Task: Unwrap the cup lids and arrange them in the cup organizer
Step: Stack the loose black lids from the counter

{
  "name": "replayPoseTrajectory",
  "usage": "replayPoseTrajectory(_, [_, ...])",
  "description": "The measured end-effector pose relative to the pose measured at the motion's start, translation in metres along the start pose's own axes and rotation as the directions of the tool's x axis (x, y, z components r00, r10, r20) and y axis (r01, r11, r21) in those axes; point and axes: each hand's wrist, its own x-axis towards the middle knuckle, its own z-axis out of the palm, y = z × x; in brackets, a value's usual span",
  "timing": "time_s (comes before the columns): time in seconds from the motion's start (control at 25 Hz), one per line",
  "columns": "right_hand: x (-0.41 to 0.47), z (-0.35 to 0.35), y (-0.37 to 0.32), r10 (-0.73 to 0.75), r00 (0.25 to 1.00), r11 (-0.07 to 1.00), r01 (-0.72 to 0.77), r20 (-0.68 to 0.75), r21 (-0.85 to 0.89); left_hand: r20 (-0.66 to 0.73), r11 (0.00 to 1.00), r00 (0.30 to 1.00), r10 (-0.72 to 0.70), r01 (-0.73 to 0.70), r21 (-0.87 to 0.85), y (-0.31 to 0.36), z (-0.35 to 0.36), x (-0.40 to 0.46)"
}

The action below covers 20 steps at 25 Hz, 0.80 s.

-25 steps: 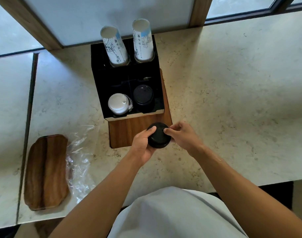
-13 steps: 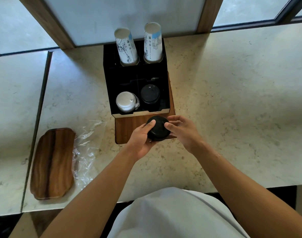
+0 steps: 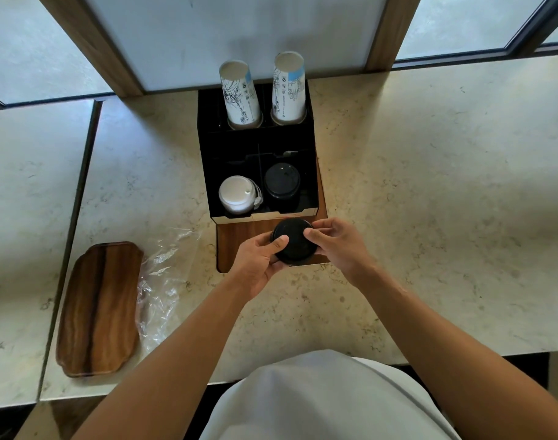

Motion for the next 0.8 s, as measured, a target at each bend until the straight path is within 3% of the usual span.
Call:
replayPoseTrajectory(0.2, [0.008,0.002,-0.012,-0.056,0.997,0.997,0.053,-0.059,-0.064,0.022,0.999,1.0,0.014,-0.015,0.05,0.008,-0.002,0.008])
replayPoseTrajectory(0.36, [0.016,0.004,-0.021,-0.06,0.997,0.993,0.054,-0.051,-0.107,-0.053,0.976,0.994,0.093,-0.081,0.203,0.013,-0.006,0.015])
replayPoseTrajectory(0.6, [0.031,0.011,-0.038,-0.111,0.994,0.973,0.112,0.02,-0.2,-0.114,0.942,0.978,0.174,-0.131,0.308,0.032,-0.003,0.028])
replayPoseTrajectory(0.8, [0.046,0.018,-0.051,-0.161,0.987,0.967,0.155,-0.013,-0.204,-0.195,0.924,0.941,0.275,-0.203,0.323,0.053,0.0,0.041])
